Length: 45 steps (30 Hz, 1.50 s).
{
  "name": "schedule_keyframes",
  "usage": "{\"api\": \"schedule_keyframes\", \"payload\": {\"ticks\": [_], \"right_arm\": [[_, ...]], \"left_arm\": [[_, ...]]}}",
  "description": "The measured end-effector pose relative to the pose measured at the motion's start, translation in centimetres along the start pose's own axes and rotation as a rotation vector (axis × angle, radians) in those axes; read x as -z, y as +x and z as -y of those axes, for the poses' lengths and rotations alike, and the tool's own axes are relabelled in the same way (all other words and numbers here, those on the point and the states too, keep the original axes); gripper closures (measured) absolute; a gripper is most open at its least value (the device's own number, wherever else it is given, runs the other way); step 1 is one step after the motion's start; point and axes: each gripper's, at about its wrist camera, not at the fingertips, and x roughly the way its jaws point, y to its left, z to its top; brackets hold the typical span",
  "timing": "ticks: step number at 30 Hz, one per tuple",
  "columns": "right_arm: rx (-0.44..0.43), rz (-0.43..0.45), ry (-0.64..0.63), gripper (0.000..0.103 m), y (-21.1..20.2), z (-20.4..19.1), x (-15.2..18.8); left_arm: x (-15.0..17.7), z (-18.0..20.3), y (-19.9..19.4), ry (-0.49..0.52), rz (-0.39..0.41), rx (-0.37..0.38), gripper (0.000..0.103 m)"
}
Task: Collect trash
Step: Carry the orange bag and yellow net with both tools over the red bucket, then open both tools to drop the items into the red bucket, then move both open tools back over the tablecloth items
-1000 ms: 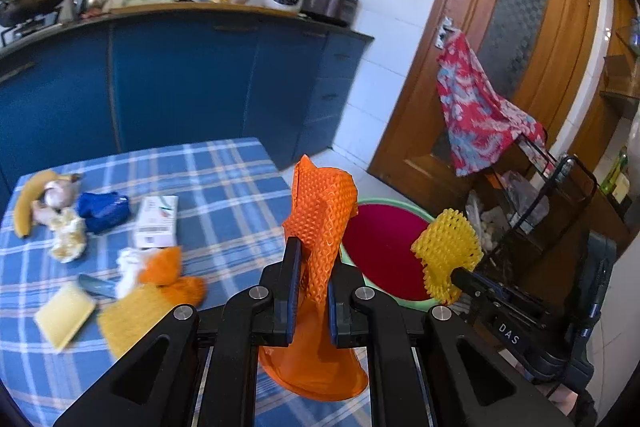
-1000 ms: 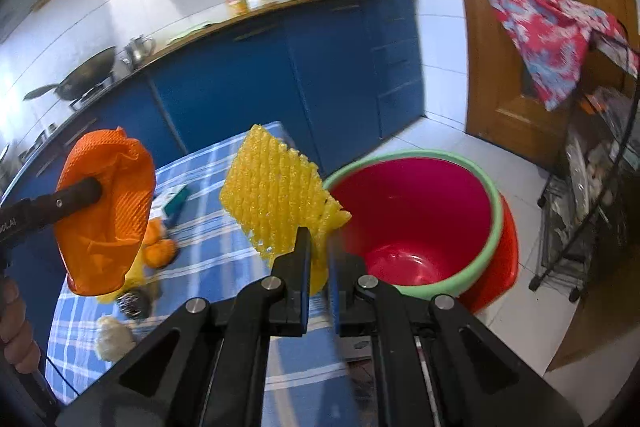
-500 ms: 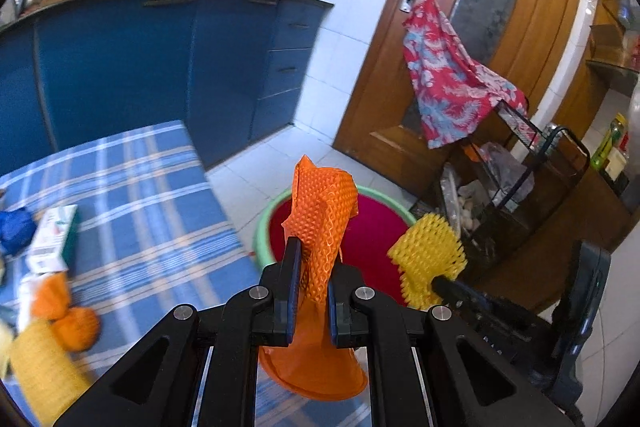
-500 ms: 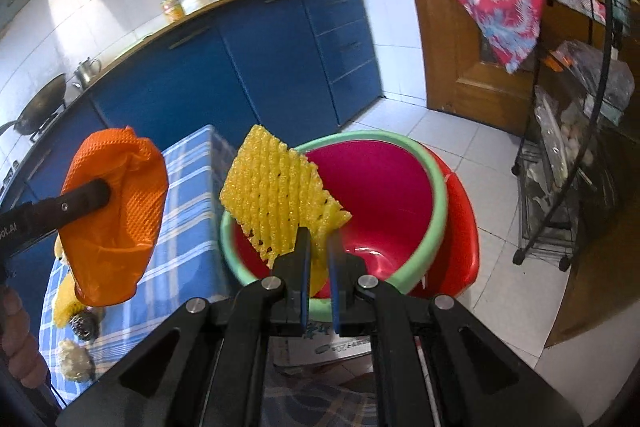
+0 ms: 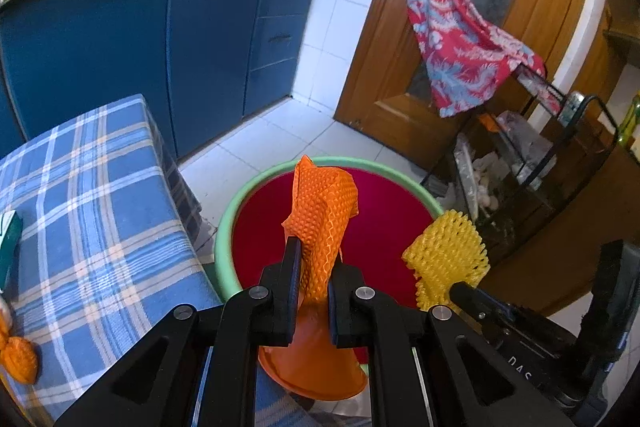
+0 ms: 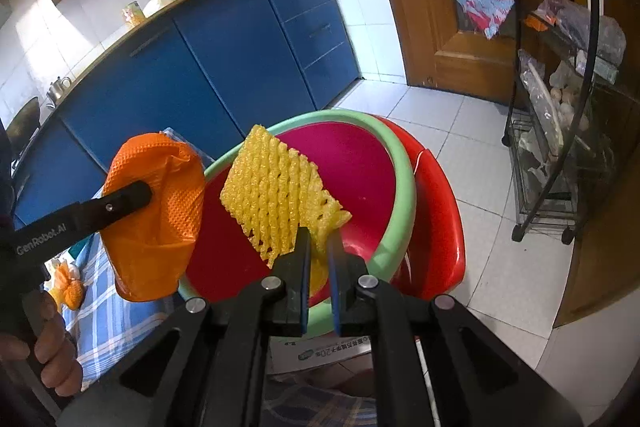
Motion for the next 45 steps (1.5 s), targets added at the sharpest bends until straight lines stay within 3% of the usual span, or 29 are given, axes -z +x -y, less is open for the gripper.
{"api": "schedule_keyframes", "payload": {"ticks": [3,5,7,15,32,45], "right_arm": [[-0.001,-0.013,0.016,0.089,0.8,0.3,0.2],[-0.001,-0.019,0.017,0.088,1.2,0.4,0.3],[0.003,-0.020,0.016,0.087,1.4,0.4,0.4],[-0.004,0.003,0.034,0.070,0.8,0.7,0.5],[-0.090,0.066,0.001,0.070,-4.9,-3.0,1.3],[-0.185,0.067,-0.087,0.069,-7.6,-9.1,2.7]], "left_arm": [[0.0,-0.1,0.8,-0.002,-0.030,-0.021,0.082],[0.1,-0.2,0.9,-0.004,-0.034,-0.036,0.066],[0.2,-0.2,0.8,-0.002,-0.025,-0.051,0.060],[0.3,-0.5,-0.5,-0.015,-0.018,-0.064,0.059],[1.9,-2.6,-8.7,-0.066,0.060,-0.117,0.055],[4.6,-7.5,-16.0,-0.165,0.129,-0.202,0.055]]}}
